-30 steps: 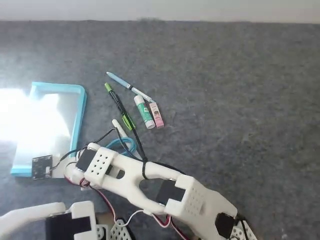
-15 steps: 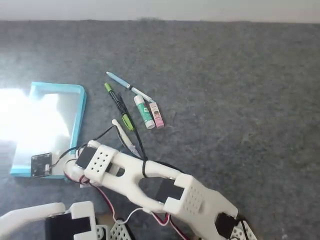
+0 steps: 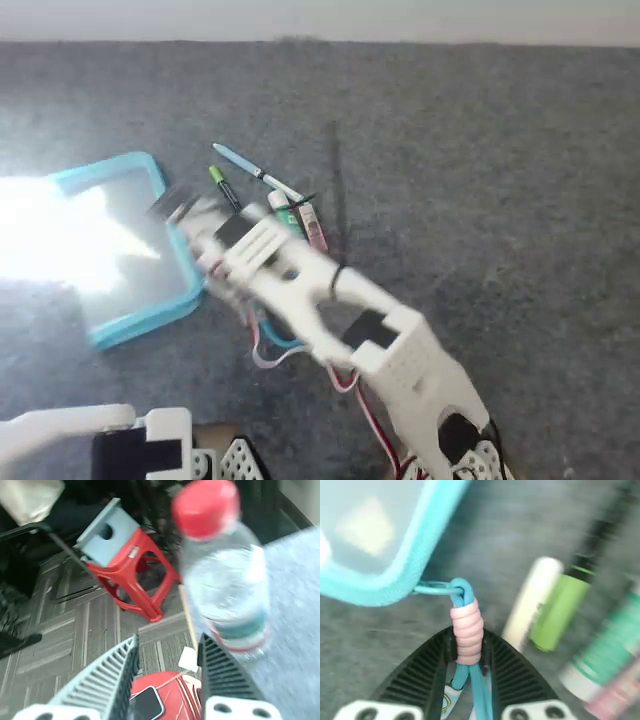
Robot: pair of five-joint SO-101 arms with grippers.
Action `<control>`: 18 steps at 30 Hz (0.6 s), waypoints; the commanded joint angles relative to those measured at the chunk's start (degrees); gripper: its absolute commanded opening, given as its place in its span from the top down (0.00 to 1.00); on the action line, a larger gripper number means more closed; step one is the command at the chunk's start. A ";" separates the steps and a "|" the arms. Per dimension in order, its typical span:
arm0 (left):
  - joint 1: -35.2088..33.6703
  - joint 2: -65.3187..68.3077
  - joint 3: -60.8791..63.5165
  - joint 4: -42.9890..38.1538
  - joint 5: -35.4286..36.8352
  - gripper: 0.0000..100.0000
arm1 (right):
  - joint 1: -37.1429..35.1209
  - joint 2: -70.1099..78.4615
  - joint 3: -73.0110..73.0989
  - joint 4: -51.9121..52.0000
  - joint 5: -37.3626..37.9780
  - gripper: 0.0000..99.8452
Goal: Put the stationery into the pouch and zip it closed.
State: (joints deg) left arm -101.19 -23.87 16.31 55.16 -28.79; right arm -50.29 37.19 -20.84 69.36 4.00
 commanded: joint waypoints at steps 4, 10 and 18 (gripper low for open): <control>18.55 -2.11 -2.68 14.24 -8.88 0.81 | 4.00 -16.84 -3.08 5.93 -2.29 0.99; 41.32 -2.55 -2.68 27.96 -12.40 0.73 | 2.51 -28.09 -11.96 15.08 4.66 0.99; 57.76 -5.89 -2.51 32.79 -11.69 0.72 | 1.63 -25.36 -34.55 26.15 16.26 0.99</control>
State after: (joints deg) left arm -47.56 -24.66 16.31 86.11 -40.75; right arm -48.26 12.48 -47.12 93.71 17.63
